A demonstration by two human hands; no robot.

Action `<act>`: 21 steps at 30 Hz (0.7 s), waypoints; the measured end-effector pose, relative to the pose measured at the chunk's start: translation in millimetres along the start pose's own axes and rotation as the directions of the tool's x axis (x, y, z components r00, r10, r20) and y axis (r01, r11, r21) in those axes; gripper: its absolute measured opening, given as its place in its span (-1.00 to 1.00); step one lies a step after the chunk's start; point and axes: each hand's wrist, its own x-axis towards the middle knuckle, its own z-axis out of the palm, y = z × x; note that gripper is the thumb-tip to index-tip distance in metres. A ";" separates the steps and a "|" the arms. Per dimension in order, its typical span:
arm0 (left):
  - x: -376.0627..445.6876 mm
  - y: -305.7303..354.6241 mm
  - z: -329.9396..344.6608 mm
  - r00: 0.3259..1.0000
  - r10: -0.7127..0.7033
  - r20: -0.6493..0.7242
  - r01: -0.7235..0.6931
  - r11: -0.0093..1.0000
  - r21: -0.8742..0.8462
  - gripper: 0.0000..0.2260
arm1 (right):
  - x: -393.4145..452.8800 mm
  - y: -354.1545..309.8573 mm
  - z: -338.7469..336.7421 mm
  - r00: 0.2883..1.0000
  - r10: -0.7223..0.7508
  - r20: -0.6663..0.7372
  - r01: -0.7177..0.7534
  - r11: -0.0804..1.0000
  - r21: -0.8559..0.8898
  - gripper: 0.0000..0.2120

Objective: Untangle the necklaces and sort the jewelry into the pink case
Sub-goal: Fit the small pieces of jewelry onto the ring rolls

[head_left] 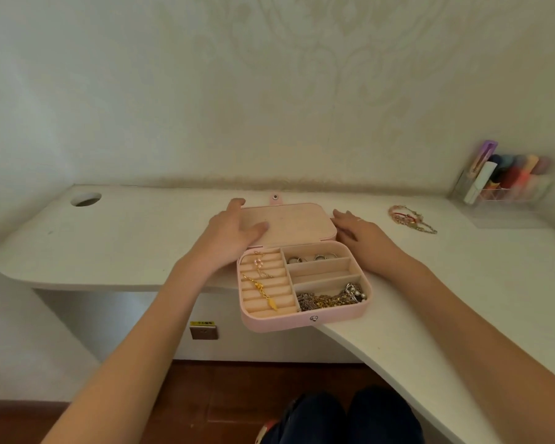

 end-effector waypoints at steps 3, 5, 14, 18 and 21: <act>-1.0 -1.1 2.8 0.996 -0.016 -0.090 -0.003 0.978 -0.209 -0.34 | -1.2 3.1 -0.6 1.000 -0.013 -0.014 0.014 0.999 0.036 -0.64; -1.8 0.1 6.2 0.991 -0.023 -0.131 -0.017 0.956 -0.294 -0.35 | 1.9 6.5 1.0 1.000 -0.009 -0.001 0.009 0.999 0.042 -0.63; -4.8 -2.6 10.3 0.953 -0.212 -0.218 -0.066 0.556 -0.829 -0.50 | 9.0 -2.2 2.3 1.000 -0.018 -0.009 0.020 0.962 0.273 -0.61; -0.3 -13.8 -3.8 0.929 -0.326 -0.178 -0.045 0.378 -0.925 -0.61 | 16.2 -16.5 9.9 0.999 -0.009 0.046 0.001 0.986 0.167 -0.50; 2.6 -23.3 -11.7 0.906 -0.379 -0.187 -0.034 0.374 -0.927 -0.65 | 20.4 -27.2 22.1 0.987 -0.131 0.096 0.138 0.988 -0.066 -0.60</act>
